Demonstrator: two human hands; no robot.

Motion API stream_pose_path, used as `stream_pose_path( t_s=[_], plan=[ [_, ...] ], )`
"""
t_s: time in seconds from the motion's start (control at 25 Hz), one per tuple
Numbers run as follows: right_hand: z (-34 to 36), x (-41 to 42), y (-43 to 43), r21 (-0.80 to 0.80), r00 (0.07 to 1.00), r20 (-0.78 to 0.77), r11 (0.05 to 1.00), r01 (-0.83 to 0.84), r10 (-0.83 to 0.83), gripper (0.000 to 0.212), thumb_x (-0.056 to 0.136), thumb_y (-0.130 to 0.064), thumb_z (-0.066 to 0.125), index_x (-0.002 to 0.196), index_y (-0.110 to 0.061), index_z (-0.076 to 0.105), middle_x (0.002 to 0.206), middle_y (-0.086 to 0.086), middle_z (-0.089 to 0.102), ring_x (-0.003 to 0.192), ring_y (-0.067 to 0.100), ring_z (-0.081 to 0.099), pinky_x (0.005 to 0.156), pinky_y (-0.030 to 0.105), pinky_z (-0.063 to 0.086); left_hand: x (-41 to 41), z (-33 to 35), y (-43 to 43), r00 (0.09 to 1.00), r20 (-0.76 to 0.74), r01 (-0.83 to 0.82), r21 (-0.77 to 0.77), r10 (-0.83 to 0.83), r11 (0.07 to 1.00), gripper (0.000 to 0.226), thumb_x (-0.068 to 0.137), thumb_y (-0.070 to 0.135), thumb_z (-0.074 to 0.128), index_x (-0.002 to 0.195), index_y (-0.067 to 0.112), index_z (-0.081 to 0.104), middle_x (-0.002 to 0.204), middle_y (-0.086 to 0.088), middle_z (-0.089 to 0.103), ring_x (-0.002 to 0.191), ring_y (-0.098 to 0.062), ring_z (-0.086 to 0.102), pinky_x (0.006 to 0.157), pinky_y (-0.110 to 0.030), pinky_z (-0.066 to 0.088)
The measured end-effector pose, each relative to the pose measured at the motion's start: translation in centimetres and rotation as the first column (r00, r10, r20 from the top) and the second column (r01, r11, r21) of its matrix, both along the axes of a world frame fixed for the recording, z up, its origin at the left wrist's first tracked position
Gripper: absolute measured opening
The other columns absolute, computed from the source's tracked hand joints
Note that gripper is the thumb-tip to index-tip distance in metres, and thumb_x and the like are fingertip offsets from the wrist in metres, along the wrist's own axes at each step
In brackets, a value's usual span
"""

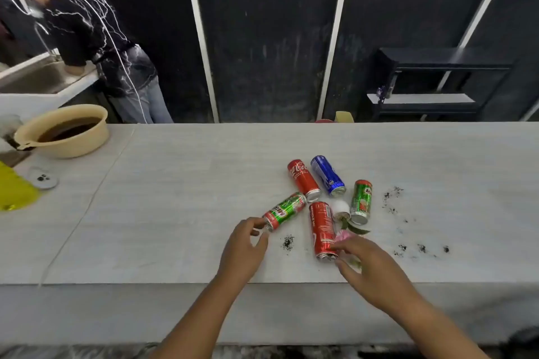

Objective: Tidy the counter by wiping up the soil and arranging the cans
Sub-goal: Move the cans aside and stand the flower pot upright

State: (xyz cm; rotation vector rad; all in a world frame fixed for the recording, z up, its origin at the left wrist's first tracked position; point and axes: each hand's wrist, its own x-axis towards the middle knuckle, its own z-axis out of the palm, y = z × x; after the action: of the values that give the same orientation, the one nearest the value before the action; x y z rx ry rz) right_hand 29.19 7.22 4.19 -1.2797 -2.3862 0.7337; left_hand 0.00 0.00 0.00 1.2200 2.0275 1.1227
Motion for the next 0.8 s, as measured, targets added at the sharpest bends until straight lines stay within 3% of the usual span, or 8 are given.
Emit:
stream_pose_path(
  t_s=[0.12,0.32,0.44,0.6,0.8],
  plan=[
    [0.1,-1.0,2.9,0.176,0.937,0.284,0.949,-0.26,0.204,0.052,0.093,-0.05,0.076,0.143,-0.04,0.066,0.152,-0.012,0.061,0.144,0.012,0.052,0.12,0.03,0.039,-0.3,-0.2,2.5,0.997,-0.081,-0.002,-0.021,0.0,1.0,0.049,0.097,0.031,0.076,0.142,0.032,0.058,0.139,0.012,0.057,0.129,-0.01,0.058,0.104,-0.038,0.054],
    [-0.7,-2.2,7.3,0.078,0.749,0.521,0.851,-0.52,0.41,0.078,0.087,-0.059,0.076,0.158,-0.049,0.044,0.175,-0.017,0.029,0.164,0.013,0.019,0.134,0.049,0.013,0.6,-0.9,5.4,0.987,-0.16,-0.035,-0.161,0.008,0.986,0.075,0.087,0.046,0.086,0.151,0.032,0.049,0.147,0.008,0.058,0.129,-0.014,0.062,0.106,-0.045,0.057],
    [-1.0,-2.6,9.0,0.084,0.675,0.581,0.792,-0.605,0.454,0.082,0.086,-0.056,0.079,0.159,-0.051,0.041,0.175,-0.016,0.029,0.164,0.017,0.022,0.132,0.051,0.019,0.9,-1.3,5.9,0.983,-0.18,-0.067,-0.176,0.034,0.982,0.073,0.087,0.048,0.085,0.149,0.033,0.051,0.143,0.009,0.06,0.122,-0.012,0.065,0.105,-0.046,0.057],
    [-1.4,-3.6,10.0,0.123,0.651,0.573,0.733,-0.669,0.498,0.076,0.094,-0.049,0.074,0.161,-0.051,0.037,0.176,-0.012,0.029,0.163,0.023,0.023,0.127,0.051,0.027,0.9,-1.6,6.2,0.977,-0.198,-0.116,-0.166,0.082,0.979,0.07,0.088,0.042,0.086,0.149,0.031,0.053,0.141,0.008,0.062,0.123,-0.014,0.065,0.109,-0.047,0.053],
    [-0.8,-4.6,11.0,0.18,0.644,0.54,0.673,-0.717,0.542,0.062,0.096,-0.055,0.066,0.154,-0.046,0.049,0.164,-0.01,0.049,0.153,0.023,0.04,0.114,0.047,0.046,0.8,-1.7,6.0,0.986,-0.126,-0.127,-0.127,0.111,0.984,0.061,0.089,0.033,0.087,0.143,0.031,0.058,0.137,0.009,0.065,0.119,-0.013,0.066,0.103,-0.042,0.057]
  ],
)
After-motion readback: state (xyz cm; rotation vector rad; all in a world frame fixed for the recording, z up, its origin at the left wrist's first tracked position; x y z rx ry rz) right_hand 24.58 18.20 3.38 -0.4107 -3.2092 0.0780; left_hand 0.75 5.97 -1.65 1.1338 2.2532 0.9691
